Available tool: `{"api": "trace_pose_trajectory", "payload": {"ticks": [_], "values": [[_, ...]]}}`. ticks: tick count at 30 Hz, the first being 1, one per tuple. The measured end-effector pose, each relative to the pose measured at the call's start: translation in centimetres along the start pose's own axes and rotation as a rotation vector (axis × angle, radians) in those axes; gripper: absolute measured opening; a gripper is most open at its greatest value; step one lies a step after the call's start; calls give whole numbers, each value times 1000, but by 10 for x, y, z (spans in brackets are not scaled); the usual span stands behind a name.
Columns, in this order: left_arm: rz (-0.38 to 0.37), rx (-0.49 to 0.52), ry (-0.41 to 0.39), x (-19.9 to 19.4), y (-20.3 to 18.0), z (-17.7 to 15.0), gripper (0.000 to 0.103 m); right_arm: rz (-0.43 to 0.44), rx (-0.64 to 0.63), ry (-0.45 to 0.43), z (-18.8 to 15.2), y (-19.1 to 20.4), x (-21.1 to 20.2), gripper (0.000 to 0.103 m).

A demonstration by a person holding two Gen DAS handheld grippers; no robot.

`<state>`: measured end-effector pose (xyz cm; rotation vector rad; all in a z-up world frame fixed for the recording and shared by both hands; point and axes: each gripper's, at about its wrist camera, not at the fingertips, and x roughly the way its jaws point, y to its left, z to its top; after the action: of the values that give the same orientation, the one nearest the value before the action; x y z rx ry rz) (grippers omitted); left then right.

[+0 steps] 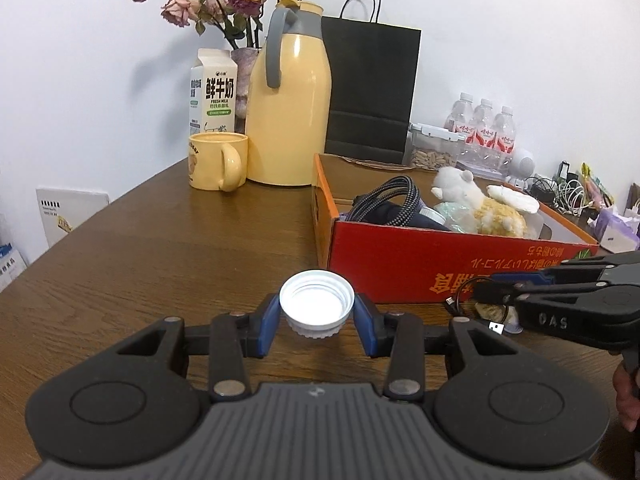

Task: Organize objects

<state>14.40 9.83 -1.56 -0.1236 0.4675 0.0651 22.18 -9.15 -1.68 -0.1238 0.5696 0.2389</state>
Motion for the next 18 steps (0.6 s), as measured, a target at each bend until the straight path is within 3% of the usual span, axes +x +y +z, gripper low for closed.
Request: {"api": "trace_pose_trajectory", "payload": {"ticks": [13, 18], "values": [[23, 19, -27, -4, -5, 1, 41, 39, 5, -85, -2, -2, -33, 2], [-24, 23, -56, -11, -20, 11, 41, 45, 11, -148, 6, -10, -51, 2]]}}
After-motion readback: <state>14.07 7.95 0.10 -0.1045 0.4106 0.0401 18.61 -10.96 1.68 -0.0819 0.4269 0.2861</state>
